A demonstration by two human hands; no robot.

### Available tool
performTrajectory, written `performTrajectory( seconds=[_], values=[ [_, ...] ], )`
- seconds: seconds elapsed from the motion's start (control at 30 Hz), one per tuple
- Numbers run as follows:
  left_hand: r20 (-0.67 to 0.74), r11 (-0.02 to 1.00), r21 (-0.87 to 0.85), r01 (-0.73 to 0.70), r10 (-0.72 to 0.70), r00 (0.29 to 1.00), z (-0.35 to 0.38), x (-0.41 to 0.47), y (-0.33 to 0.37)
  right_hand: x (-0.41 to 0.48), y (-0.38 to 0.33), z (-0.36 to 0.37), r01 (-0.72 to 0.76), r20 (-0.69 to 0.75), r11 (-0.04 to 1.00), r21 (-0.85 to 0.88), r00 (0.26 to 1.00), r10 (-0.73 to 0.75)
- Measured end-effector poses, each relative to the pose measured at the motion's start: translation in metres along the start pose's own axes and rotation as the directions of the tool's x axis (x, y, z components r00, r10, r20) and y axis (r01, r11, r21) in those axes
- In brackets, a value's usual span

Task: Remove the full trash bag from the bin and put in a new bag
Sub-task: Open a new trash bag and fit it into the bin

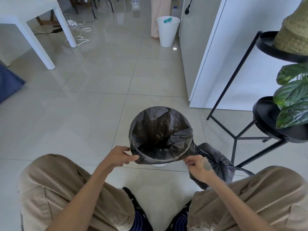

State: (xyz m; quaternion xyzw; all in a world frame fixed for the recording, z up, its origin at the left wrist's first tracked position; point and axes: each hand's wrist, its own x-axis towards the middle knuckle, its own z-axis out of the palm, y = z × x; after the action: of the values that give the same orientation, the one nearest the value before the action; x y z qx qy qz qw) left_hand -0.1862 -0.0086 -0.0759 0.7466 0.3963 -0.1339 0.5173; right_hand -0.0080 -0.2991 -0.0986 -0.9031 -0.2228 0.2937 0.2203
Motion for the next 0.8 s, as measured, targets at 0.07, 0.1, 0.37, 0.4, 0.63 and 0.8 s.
performTrajectory(
  seconds=[0.07,0.1,0.37,0.4,0.63,0.8],
  values=[
    [-0.087,0.997,0.073,0.008,-0.002,0.996,-0.013,-0.002,0.005,-0.007,-0.007,-0.011,-0.010,-0.195,0.996,0.092,0.980,0.028],
    [-0.185,0.997,0.080,-0.013,0.027,0.982,-0.017,-0.005,0.008,-0.008,-0.012,-0.014,0.002,-0.293,0.985,0.173,0.955,0.049],
    [-0.360,0.706,-0.658,-0.261,0.009,0.933,0.013,0.003,0.066,0.011,-0.049,0.003,0.074,-0.268,0.762,0.643,0.954,0.133],
    [-0.309,0.670,-0.704,-0.234,0.008,0.951,0.018,0.002,0.071,0.013,-0.050,0.006,0.065,-0.251,0.739,0.671,0.957,0.144],
    [-0.170,0.567,-0.816,-0.110,-0.054,0.984,0.025,0.038,0.056,0.034,-0.056,0.018,0.027,-0.236,0.689,0.725,0.949,0.210],
    [-0.173,0.335,-0.937,-0.104,-0.182,0.968,0.036,0.044,0.053,0.041,-0.058,0.023,0.040,-0.234,0.587,0.808,0.937,0.258]
  ],
)
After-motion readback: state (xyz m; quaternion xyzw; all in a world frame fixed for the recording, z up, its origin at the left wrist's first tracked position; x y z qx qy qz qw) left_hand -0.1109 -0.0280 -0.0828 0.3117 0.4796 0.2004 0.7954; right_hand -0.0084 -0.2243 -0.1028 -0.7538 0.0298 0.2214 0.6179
